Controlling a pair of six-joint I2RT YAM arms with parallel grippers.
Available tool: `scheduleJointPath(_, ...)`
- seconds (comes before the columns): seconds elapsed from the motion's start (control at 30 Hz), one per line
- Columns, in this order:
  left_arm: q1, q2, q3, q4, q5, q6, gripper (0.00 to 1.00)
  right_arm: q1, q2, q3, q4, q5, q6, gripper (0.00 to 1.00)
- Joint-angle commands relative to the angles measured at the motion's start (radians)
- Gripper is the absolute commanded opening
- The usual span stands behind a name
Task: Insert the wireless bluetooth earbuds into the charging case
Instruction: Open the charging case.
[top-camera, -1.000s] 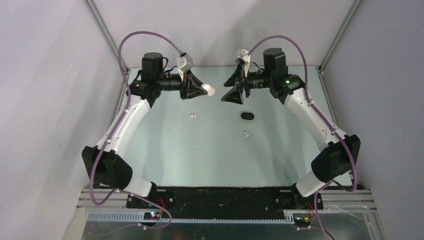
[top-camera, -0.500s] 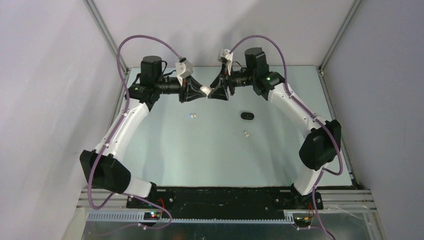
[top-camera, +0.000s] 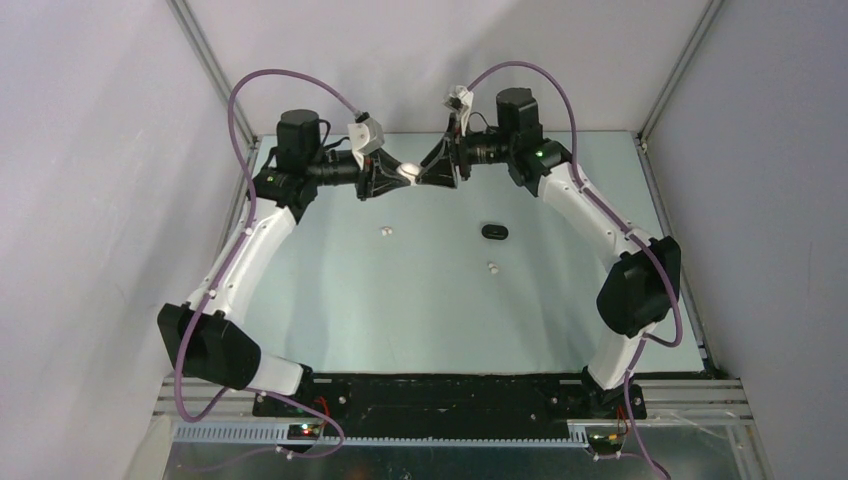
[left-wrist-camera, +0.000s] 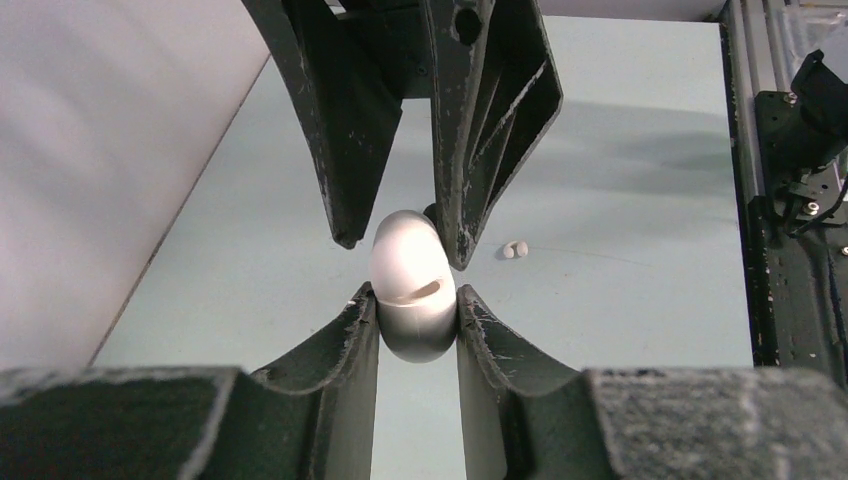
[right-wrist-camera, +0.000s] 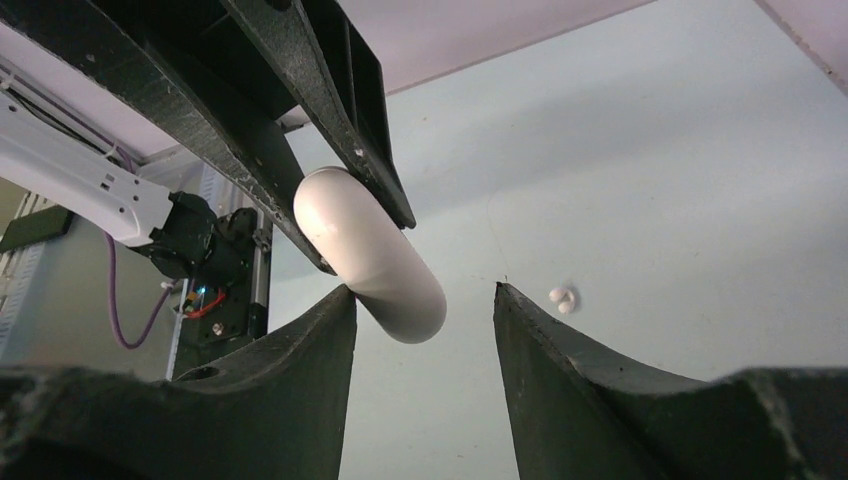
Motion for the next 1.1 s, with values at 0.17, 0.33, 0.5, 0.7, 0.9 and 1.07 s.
scheduleJointPath(0.17,-0.006,-0.03,-0.003,-0.032,0.049,-0.006,0.0,-0.026,0.001,0.034,0.134,0.03,0.069,0.56)
scheduleJointPath(0.33,-0.006,-0.029,-0.002,-0.033,0.037,-0.011,0.0,-0.027,0.004,0.034,0.137,0.025,0.076,0.54)
scheduleJointPath(0.5,0.006,0.004,0.03,-0.034,0.031,-0.093,0.0,-0.023,0.003,0.023,0.135,0.015,0.072,0.48)
scheduleJointPath(0.7,0.016,0.021,0.047,-0.033,0.069,-0.121,0.0,-0.023,0.004,0.012,0.13,0.011,0.065,0.41)
scheduleJointPath(0.9,0.02,0.04,0.069,-0.035,0.085,-0.16,0.0,-0.023,0.011,0.009,0.12,0.01,0.045,0.41)
scheduleJointPath(1.07,0.025,0.054,0.086,-0.034,0.096,-0.188,0.0,-0.023,0.018,0.009,0.11,0.007,0.039,0.46)
